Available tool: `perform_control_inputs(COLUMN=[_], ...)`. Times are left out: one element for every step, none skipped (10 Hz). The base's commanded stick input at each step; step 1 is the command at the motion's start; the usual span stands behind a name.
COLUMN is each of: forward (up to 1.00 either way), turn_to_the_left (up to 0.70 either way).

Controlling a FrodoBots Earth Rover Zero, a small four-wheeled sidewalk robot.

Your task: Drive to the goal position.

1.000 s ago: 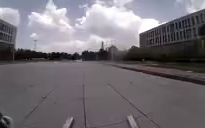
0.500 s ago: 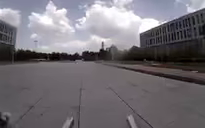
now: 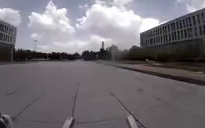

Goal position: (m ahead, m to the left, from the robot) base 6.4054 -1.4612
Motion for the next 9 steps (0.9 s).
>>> perform_control_inputs(forward=[0.7, 0.7, 0.7, 0.7, 0.7, 0.7, 0.7, 0.7, 0.7], turn_to_the_left=[0.0, 0.0, 0.0, 0.0, 0.0, 0.0, 0.0, 0.0, 0.0])
